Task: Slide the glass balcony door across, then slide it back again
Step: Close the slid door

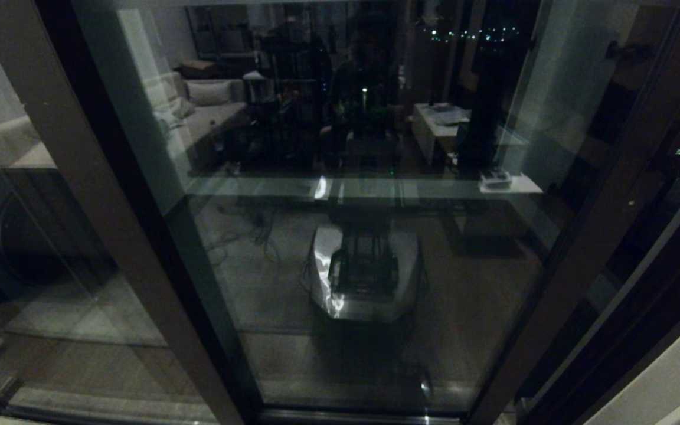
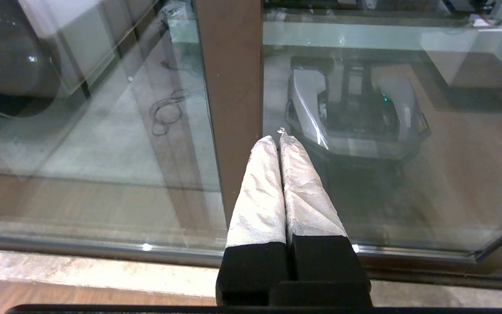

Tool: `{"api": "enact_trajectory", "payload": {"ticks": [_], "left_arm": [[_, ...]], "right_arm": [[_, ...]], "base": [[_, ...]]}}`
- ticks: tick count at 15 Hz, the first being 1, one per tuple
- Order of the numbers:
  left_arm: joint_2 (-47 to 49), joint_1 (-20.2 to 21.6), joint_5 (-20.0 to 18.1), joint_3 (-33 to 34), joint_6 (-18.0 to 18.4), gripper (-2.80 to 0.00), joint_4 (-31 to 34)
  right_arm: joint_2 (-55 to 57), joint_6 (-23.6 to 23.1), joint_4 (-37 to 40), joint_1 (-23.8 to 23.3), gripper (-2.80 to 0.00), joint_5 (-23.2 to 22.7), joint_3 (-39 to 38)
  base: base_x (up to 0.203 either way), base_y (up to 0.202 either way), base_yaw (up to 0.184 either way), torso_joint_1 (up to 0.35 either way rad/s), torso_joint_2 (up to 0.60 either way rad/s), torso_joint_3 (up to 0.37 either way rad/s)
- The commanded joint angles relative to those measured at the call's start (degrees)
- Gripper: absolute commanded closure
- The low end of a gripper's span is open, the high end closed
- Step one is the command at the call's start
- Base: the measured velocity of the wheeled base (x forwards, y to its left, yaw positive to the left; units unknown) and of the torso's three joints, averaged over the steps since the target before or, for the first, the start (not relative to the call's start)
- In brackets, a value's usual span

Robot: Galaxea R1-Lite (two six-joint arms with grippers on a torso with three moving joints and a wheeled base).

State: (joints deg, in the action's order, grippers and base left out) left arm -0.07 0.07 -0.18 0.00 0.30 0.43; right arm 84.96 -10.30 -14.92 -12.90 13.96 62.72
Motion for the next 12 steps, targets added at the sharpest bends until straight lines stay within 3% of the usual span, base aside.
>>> {"api": "enact_trajectory", "payload": {"ticks": [1,5,6,9,12], "left_arm": [[-0.01,0.01,0.01,0.09,-0.04,0.00,0.08],[-0.01,0.01,0.01,0.09,-0.03,0.00,0.01],[-0.01,0.01,0.01,0.09,-0.04,0.00,0.01],[-0.01,0.01,0.01,0.09,-0.02,0.00,0.01],[-0.01,0.01,0.01,0.09,-0.03,0.00,0.01]], "right_arm": [[1.05,-0.16,0.50,-0.11,-2.80,0.17,1.07],[-0.94,-0.46,0.55,-1.67,-2.80,0.17,0.10],[-3.34,-0.56,0.67,-1.83,0.00,0.13,-0.98],[-11.84,-1.93,4.31,-0.85,0.00,0.76,-3.20],[-17.12,-2.57,12.41,7.45,0.00,8.74,-2.69]], "base": [[0.000,0.000,0.000,0.000,0.00,0.000],[0.000,0.000,0.000,0.000,0.00,0.000],[0.000,0.000,0.000,0.000,0.00,0.000],[0.000,0.000,0.000,0.000,0.00,0.000],[0.000,0.000,0.000,0.000,0.00,0.000]]}}
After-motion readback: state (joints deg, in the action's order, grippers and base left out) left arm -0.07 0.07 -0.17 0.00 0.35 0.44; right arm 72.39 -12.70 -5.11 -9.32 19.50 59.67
